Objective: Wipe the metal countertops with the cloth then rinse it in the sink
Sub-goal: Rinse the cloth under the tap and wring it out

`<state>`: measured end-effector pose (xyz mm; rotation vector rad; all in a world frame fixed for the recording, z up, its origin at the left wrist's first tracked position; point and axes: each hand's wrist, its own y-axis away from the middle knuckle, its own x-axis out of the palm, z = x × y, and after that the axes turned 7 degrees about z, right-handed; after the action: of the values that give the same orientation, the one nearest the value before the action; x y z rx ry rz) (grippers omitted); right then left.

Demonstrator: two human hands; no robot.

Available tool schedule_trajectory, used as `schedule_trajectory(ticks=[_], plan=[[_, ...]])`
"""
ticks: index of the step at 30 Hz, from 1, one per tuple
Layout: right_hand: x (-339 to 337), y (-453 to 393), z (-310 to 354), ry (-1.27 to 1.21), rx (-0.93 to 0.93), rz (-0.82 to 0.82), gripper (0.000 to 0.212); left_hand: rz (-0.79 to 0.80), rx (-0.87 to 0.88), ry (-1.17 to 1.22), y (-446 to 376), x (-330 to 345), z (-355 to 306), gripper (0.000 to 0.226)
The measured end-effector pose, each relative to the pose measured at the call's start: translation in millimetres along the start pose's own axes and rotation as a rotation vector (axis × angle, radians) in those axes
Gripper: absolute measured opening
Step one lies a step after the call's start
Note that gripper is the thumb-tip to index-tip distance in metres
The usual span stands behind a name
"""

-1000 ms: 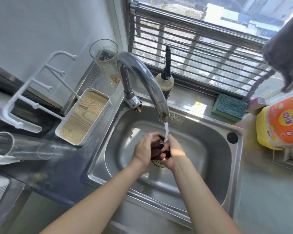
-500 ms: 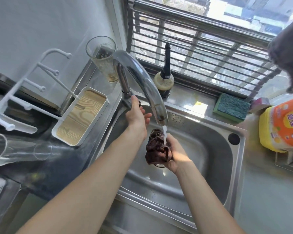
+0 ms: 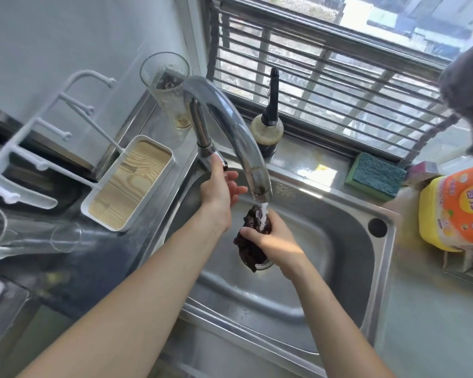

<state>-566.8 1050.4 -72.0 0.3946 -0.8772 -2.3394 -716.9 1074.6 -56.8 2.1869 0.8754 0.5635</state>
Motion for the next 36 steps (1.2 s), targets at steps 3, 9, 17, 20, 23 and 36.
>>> schedule_trajectory(ticks=[3, 9, 17, 20, 23, 36], plan=[[0.2, 1.5, 12.9, 0.357, -0.016, -0.056, 0.032, 0.210, 0.044, -0.239, -4.6, -26.1, 23.5, 0.048], [8.0, 11.4, 38.1, 0.594, -0.043, -0.108, 0.026, 0.715, 0.132, -1.064, -11.5, -67.7, 80.7, 0.096], [-8.1, 36.6, 61.2, 0.379, -0.238, -0.199, 0.010, 0.664, 0.363, -0.995, -8.6, -54.3, 84.3, 0.099], [-31.4, 21.6, 44.5, 0.215, -0.206, -0.339, 0.009, 0.663, 0.267, -0.861, -3.3, -58.6, 80.5, 0.022], [-53.7, 7.2, 23.5, 0.239, 0.012, -0.309, 0.015, 0.642, 0.284, -0.805, 1.2, -62.4, 71.6, 0.018], [-24.0, -2.8, -9.0, 0.546, -0.282, -0.045, 0.031, 0.656, 0.363, -0.987, -0.7, -67.7, 40.9, 0.028]])
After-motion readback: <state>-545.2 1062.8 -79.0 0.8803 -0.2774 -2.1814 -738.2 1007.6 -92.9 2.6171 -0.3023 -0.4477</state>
